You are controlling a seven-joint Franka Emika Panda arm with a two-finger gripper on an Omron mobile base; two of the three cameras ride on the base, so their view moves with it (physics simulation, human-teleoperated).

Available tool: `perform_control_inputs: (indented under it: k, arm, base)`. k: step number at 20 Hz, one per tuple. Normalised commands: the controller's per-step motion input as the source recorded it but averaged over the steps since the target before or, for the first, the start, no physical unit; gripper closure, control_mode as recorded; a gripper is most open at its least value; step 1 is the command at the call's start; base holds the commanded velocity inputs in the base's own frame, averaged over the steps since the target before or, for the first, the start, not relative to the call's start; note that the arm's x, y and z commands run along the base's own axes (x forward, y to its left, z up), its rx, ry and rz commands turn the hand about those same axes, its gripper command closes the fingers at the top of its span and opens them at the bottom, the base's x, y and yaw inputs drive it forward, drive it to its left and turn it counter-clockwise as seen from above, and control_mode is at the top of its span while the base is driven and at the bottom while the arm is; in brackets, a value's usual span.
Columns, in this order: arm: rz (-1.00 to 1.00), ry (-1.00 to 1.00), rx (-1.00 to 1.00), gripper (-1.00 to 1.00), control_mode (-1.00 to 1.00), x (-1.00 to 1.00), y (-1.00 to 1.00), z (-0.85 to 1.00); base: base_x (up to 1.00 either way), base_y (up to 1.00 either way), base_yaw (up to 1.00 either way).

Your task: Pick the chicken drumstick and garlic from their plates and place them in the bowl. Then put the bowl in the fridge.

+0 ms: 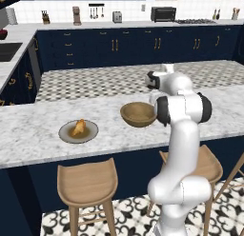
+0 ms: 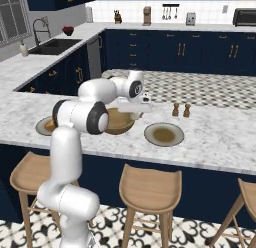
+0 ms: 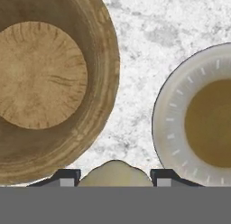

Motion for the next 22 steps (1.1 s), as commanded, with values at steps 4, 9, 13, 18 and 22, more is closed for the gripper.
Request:
perform_control_inputs:
  k: [4,9,13,18,22]
  arm:
    - [0.00,0.00,0.06,1.00,-1.00,0.27,0.97,0.01]
    - [0.00,0.01,0.07,1.00,-1.00,0.11,0.67,-0.15]
    - [0.00,0.02,0.05,1.00,-1.00,-0.01,0.33,-0.18]
    - [0.00,0.01,0.02,1.00,-1.00,-0.01,0.32,-0.25]
    - [0.00,0.02,0.00,-1.00,-1.00,0.00,0.20,-0.49]
  base:
    - [0.00,0.00,0.00]
    - [0.00,0.00,0.00]
    - [0.00,0.00,0.00]
    - [0.00,0.00,0.00]
    - [0.00,0.00,0.00]
